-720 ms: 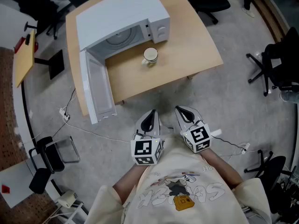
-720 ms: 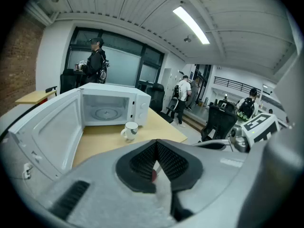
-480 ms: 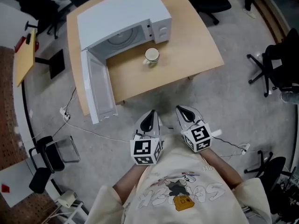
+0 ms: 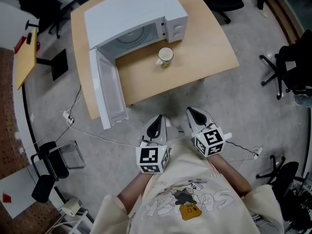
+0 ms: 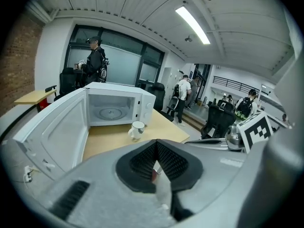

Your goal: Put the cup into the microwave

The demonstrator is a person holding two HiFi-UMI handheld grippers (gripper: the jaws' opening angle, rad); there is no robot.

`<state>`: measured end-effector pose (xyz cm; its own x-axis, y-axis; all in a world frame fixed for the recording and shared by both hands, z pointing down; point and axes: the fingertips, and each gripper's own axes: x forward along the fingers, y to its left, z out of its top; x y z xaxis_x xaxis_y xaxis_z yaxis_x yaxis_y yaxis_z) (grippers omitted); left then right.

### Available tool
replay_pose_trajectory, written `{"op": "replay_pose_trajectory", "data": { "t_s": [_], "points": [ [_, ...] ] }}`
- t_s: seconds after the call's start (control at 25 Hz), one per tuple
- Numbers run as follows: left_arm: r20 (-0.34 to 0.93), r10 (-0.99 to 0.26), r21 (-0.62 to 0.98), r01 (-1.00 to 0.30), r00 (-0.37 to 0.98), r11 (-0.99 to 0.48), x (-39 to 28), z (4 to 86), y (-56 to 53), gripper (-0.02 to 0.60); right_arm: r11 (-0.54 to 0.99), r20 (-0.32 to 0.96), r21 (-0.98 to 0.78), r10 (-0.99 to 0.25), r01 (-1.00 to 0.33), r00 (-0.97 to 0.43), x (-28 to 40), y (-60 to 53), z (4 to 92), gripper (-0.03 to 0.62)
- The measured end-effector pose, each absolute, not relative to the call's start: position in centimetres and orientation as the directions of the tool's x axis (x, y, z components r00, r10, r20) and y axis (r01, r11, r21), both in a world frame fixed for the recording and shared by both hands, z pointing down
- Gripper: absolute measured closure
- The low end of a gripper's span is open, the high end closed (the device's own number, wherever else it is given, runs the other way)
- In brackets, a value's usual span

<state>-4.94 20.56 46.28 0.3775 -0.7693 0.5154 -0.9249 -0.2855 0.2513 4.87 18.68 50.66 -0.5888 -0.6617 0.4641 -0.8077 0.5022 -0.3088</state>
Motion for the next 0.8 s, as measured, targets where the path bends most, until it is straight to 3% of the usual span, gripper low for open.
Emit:
{"op": "replay_pose_trajectory", "data": {
  "t_s": [0.32,0.56,0.8],
  "points": [
    [0.517,-0.755,0.299,-0.911,0.404,-0.283,-6.2,47.4,18.3,0.577,0.517,0.458,-0.242,-0.685,-0.821,-0.566,4.0,16.7,50.4,0.588],
    [0.509,-0.774,0.281,-0.923,0.376,-0.264,-4.7,47.5,11.4,0.577,0.619,0.443,-0.121,-0.666,-0.776,-0.601,4.6,9.9,49.9,0.588],
    [0.566,-0.772,0.212,-0.956,0.288,-0.201,-3.0,48.6,6.1,0.577,0.697,0.41,-0.17,-0.593,-0.697,-0.693,5.6,3.9,49.1,0.588]
  ]
}}
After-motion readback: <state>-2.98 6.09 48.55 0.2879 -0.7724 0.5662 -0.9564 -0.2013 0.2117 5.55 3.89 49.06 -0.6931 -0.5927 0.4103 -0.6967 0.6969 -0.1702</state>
